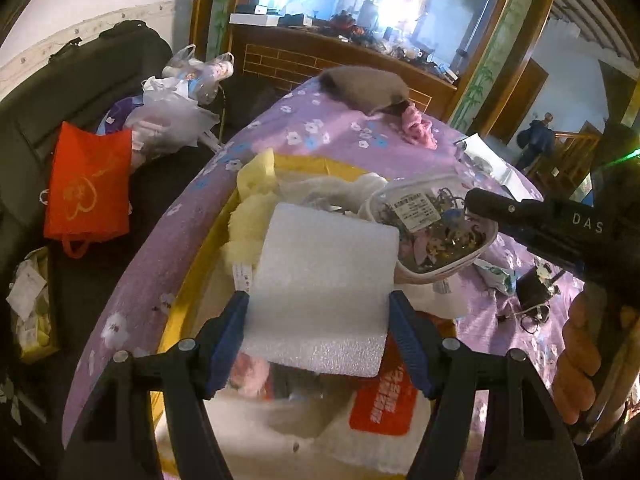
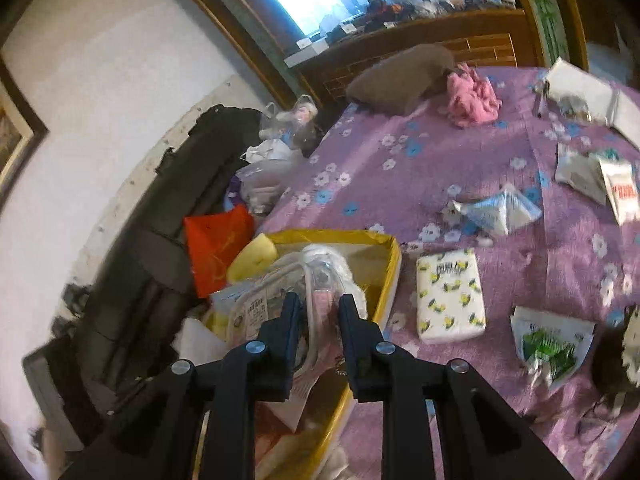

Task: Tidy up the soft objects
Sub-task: 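Carry the foam sheet and trinket box into the box and open both tools, then grasp the clear plastic case with the left tool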

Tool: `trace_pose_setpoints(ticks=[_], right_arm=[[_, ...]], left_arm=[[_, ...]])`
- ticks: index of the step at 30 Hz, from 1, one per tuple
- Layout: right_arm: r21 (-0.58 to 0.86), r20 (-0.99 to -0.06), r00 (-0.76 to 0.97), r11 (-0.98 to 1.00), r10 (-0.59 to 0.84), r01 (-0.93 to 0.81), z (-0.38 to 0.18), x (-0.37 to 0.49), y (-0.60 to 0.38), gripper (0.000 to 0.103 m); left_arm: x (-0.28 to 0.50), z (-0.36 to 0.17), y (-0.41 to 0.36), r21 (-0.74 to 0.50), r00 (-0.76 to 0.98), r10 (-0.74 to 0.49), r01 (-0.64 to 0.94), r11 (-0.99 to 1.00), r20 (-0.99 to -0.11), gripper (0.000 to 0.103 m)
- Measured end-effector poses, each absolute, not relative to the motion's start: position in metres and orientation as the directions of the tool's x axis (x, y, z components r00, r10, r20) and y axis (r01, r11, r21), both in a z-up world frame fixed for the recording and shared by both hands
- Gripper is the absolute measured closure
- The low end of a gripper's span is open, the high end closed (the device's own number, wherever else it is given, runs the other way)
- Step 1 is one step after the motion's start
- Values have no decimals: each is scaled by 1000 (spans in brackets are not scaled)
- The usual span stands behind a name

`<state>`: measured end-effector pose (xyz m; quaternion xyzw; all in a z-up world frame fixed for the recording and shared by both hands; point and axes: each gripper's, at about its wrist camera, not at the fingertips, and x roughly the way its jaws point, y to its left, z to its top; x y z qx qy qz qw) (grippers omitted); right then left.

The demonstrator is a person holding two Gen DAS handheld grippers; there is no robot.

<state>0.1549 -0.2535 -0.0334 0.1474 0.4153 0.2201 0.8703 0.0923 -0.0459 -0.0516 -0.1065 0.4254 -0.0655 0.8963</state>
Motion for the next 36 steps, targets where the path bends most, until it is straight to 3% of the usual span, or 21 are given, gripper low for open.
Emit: trace_pose_setpoints(ticks=[5, 8, 10, 19, 22, 26, 32, 36], right_arm=[[422, -662, 579, 875, 477, -239, -37, 159, -254, 76], [456, -637, 576, 853, 512, -255, -34, 152, -263, 61], [454, -607, 603, 849, 518, -272, -24, 140, -270, 42], [431, -524, 655, 833, 544, -346, 3, 78, -323, 28], [402, -511, 688, 851, 515, -339, 1, 64, -357, 25], [412, -505, 709, 859, 493, -304, -10, 63, -399, 25], [532, -489, 685, 807, 539, -255, -31, 77, -431, 25], [559, -488, 629, 770, 605, -307, -36, 76, -420, 25]], left_arm=[[101, -59, -47, -275, 617, -232, 25, 961, -752, 31], [95, -59, -46, -295, 626, -235, 9, 955, -744, 19], [88, -57, -48, -298, 632, -231, 0, 955, -740, 17], [58, -44, -71, -131, 646, -82, -29, 991, -759, 13], [49, -48, -78, -111, 585, -82, -13, 994, -807, 13], [32, -39, -83, -161, 602, -130, 3, 987, -788, 13], [24, -16, -108, -89, 648, -56, -18, 996, -760, 13], [35, -8, -130, -168, 651, -177, 76, 983, -738, 13]])
